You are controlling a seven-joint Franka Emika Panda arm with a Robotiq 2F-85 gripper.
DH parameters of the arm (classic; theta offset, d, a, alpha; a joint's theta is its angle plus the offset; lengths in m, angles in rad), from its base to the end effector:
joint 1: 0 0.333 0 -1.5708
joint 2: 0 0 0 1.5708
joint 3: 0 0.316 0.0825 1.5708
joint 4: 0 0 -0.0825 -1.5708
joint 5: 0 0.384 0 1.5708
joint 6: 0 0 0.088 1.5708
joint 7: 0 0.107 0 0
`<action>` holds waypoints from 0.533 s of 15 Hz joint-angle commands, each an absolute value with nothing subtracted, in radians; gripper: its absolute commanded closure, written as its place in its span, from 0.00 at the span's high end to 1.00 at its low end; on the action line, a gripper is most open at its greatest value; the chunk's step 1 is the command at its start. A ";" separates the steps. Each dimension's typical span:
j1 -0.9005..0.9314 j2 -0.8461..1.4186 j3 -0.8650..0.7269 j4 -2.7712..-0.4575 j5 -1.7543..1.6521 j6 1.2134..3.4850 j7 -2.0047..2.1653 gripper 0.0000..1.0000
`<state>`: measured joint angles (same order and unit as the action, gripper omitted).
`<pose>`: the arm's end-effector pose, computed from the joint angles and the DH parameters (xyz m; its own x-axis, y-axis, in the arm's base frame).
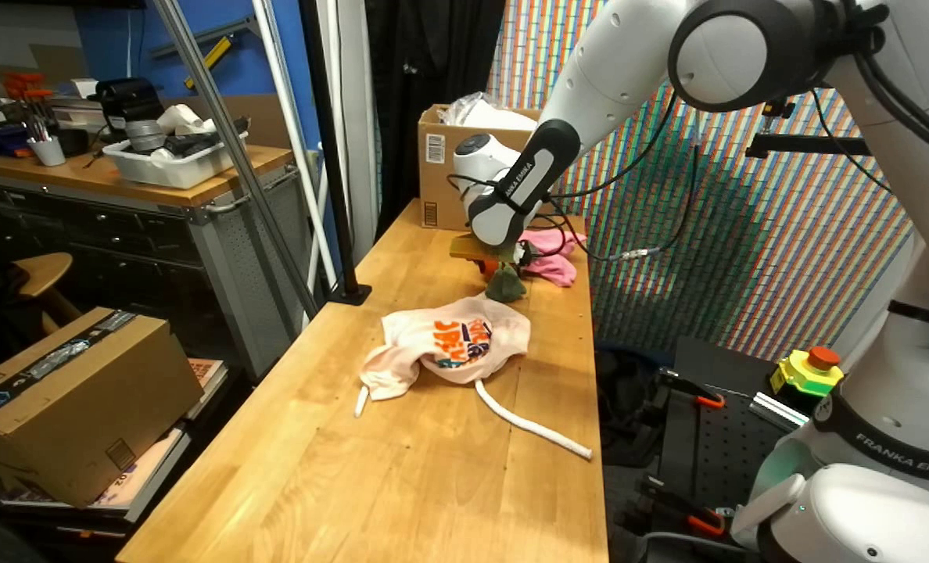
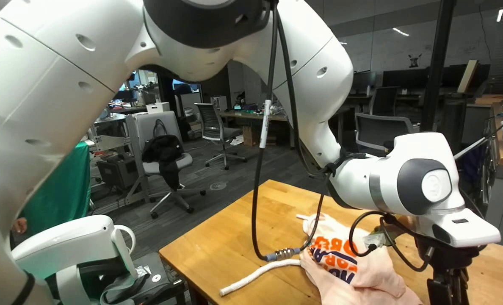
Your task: Spread the pile on the table
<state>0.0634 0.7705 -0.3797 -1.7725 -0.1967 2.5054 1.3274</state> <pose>0.6298 -0.1861 0.1512 0.1989 -0.9183 0.3424 -0.9775 -0.1607 0.1367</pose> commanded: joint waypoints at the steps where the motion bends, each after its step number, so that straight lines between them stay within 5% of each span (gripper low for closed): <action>1: 0.060 0.827 -0.401 -1.696 -0.214 2.518 1.344 1.00; 8: 0.055 0.877 -0.427 -1.614 -0.215 2.509 1.341 1.00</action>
